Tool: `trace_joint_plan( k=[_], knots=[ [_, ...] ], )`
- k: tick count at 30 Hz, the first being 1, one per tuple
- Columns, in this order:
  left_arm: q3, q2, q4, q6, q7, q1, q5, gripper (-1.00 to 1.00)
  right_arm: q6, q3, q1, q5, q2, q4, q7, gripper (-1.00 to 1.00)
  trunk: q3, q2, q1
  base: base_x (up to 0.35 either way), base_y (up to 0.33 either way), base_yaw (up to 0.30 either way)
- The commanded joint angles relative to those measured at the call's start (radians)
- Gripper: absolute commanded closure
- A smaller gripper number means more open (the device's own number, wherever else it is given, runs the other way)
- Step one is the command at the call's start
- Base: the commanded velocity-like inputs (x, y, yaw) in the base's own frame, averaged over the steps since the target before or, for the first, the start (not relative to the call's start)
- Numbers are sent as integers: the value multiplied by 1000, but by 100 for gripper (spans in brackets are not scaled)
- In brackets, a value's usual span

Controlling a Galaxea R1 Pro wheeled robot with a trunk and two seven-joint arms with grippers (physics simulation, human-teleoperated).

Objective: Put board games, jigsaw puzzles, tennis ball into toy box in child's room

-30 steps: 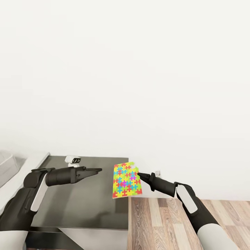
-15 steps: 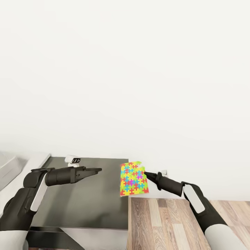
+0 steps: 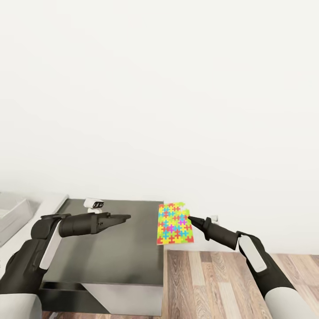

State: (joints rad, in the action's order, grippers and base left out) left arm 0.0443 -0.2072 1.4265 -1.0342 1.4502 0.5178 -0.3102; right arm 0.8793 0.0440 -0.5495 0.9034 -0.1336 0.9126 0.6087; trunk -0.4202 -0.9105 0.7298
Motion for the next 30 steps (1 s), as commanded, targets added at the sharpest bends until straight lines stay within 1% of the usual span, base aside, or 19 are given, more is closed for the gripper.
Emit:
trace_joint_plan(
  k=[1,5,8,20,30],
  knots=[
    [-1,0,0,-10,2,1,-1,-100,4,2,5,-5,0,16,3,100,3,7,-4,-2,0,48],
    [-1,0,0,-10,1,1,-2,-100,3,1,25,-8,0,79,3,100,22,35,-19,-1,0,65],
    [-1,0,0,-10,1,1,-3,-100,3,2,36,-10,0,104,3,100,36,56,-31,0,0,77],
    [-6,0,0,-10,1,1,-3,-100,4,5,49,-11,-1,120,8,100,93,140,-77,0,0,90],
    [-57,3,0,-10,-5,1,5,-100,3,5,51,-12,-3,117,44,100,140,210,-115,0,0,82]
  ],
)
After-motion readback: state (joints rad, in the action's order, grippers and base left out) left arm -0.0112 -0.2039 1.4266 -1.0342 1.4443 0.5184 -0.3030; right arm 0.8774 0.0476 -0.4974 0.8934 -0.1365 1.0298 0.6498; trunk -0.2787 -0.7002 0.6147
